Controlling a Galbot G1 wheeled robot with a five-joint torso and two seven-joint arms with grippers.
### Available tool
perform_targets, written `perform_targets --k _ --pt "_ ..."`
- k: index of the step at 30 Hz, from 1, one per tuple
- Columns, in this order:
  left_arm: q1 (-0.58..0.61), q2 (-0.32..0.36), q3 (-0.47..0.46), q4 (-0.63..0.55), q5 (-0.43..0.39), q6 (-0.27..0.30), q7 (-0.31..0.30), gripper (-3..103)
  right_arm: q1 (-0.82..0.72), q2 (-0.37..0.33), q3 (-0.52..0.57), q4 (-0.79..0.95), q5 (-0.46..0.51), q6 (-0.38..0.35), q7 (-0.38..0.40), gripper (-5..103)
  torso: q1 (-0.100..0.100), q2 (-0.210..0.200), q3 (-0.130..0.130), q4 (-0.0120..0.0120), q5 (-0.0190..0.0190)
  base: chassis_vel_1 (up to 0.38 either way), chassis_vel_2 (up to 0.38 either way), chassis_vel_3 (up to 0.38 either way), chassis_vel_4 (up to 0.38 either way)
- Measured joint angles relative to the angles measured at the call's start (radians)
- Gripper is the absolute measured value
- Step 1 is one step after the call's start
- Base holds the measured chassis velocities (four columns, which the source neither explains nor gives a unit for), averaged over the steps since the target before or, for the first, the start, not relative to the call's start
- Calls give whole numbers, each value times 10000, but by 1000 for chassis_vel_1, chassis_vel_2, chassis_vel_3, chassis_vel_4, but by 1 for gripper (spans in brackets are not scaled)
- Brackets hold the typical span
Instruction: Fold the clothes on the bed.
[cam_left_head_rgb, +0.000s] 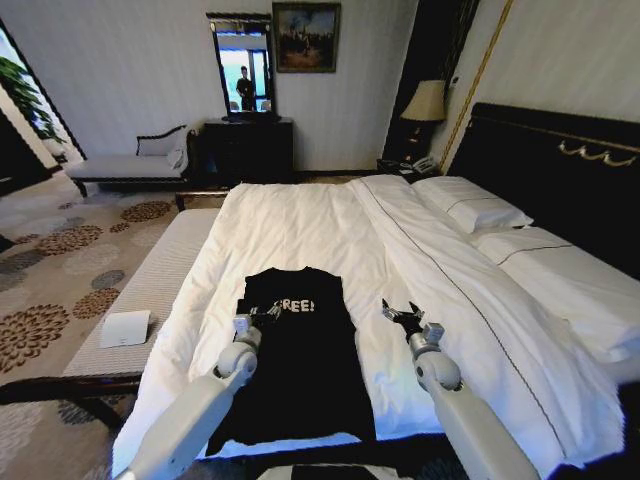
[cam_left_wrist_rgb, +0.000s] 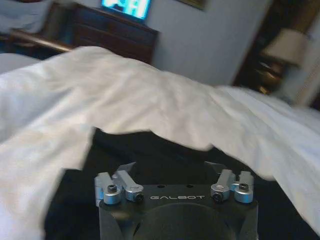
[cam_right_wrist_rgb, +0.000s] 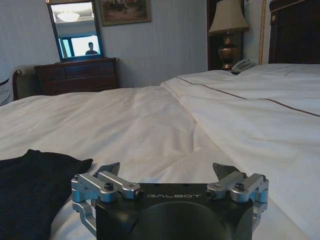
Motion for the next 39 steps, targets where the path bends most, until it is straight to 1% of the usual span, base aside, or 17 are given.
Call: perform_targets --k 1,3,5,6,10,13,16,17,19,20,21,22,26,27,29,36,39 --pt "-4 -27 -217 55 -179 -25 -27 81 -26 10 11 7 -4 -1 3 100 0 0 0 -1 1 0 0 0 0" --pt "-23 -140 -976 459 -832 -57 -108 92 -90 75 53 36 -21 -1 12 100 1 0 0 -4 -3 0 0 0 0" --pt "-19 -212 -1570 766 -1290 -51 -110 98 -124 126 58 59 -32 -1 18 100 1 0 0 -1 2 0 0 0 0" --pt "-19 -212 -1570 766 -1290 -51 -110 98 -124 126 58 59 -32 -1 18 100 1 0 0 -1 2 0 0 0 0" --pt "-27 -384 -2656 1558 -2184 -11 -86 100 -201 138 81 116 -49 -3 30 100 0 0 0 -1 -1 0 0 0 0" --pt "-40 -451 -2908 1809 -2480 42 -68 100 -228 95 92 146 -50 -9 51 100 0 0 1 0 1 0 0 0 0" --pt "-77 -511 -2981 2058 -2484 121 -85 100 -262 35 111 169 -50 -16 77 100 1 0 0 -2 1 0 0 0 0" --pt "-100 -535 -2982 2175 -2304 183 -136 100 -271 16 117 181 -49 -20 88 100 0 0 1 -3 1 0 0 0 0" --pt "-184 -547 -2841 2693 -755 275 -248 100 -299 -35 139 222 -39 -36 122 100 1 0 0 -2 1 0 0 0 0" --pt "-199 -516 -2760 2836 -232 302 -251 100 -308 -52 147 227 -36 -41 130 100 0 0 1 -2 0 0 0 0 0" --pt "-199 -516 -2760 2836 -232 302 -251 100 -308 -52 147 227 -36 -41 130 100 0 0 1 -2 0 0 0 0 0" --pt "-222 -454 -2630 2989 361 361 -252 100 -320 -74 162 228 -34 -43 140 100 1 0 1 -1 -1 0 0 0 0" --pt "-475 -371 -2253 3558 1947 551 -191 100 -328 -102 178 228 -19 -48 163 100 1 0 1 -3 1 0 0 0 0" --pt "-475 -371 -2253 3558 1947 551 -191 100 -328 -102 178 228 -19 -48 163 100 1 0 1 -3 1 0 0 0 0" --pt "-601 -328 -2024 3803 2713 561 -61 100 -297 -108 178 228 -4 -52 172 100 1 -1 1 -3 2 0 0 0 0" --pt "-676 -298 -1770 3904 3534 469 241 100 -196 -124 163 209 34 -63 188 100 1 -1 1 -2 1 0 0 0 0" --pt "-646 -285 -1644 3881 3999 266 458 100 -132 -133 138 183 53 -70 195 100 1 -1 1 -2 2 0 0 0 0"
